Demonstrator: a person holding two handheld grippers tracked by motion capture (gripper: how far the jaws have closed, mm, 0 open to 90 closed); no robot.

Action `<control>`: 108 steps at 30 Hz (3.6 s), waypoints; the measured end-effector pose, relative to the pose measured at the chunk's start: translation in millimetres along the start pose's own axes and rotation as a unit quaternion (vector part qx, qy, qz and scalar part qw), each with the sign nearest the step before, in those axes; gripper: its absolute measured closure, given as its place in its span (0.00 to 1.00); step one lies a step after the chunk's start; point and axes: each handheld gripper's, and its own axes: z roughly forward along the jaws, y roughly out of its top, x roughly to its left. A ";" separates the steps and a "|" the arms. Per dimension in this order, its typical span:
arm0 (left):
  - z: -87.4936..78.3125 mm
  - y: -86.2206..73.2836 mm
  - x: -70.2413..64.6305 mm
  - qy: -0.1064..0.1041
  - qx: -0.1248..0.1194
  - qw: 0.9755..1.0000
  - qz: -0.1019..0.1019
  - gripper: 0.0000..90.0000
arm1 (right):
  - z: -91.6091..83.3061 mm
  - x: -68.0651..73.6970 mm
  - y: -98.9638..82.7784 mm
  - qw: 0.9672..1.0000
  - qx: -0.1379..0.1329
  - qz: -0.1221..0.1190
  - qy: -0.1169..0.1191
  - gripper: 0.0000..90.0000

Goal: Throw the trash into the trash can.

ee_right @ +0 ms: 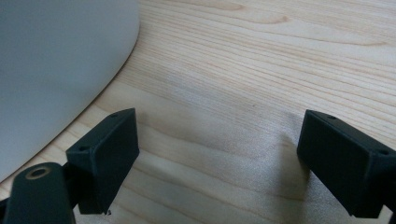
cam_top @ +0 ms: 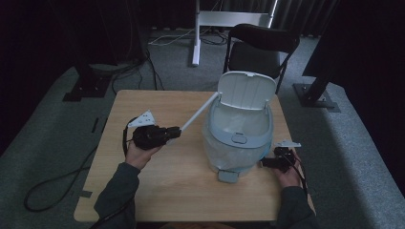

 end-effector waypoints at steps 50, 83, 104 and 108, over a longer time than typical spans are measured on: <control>32.3 40.0 -7.5 0.000 0.041 0.998 0.044 0.88 | 0.0 0.0 0.0 1.000 0.000 0.000 0.000 0.13; 36.7 101.2 -20.9 0.005 0.007 0.997 0.078 0.88 | 0.0 0.0 0.0 1.000 0.000 0.000 0.000 0.13; 55.0 125.3 -36.2 -0.026 -0.007 0.996 0.090 0.88 | 0.0 0.0 0.0 1.000 0.000 0.000 0.000 0.13; 58.0 128.5 -38.4 -0.033 -0.010 0.995 0.090 0.88 | 0.0 0.0 0.0 1.000 0.000 0.000 0.000 0.13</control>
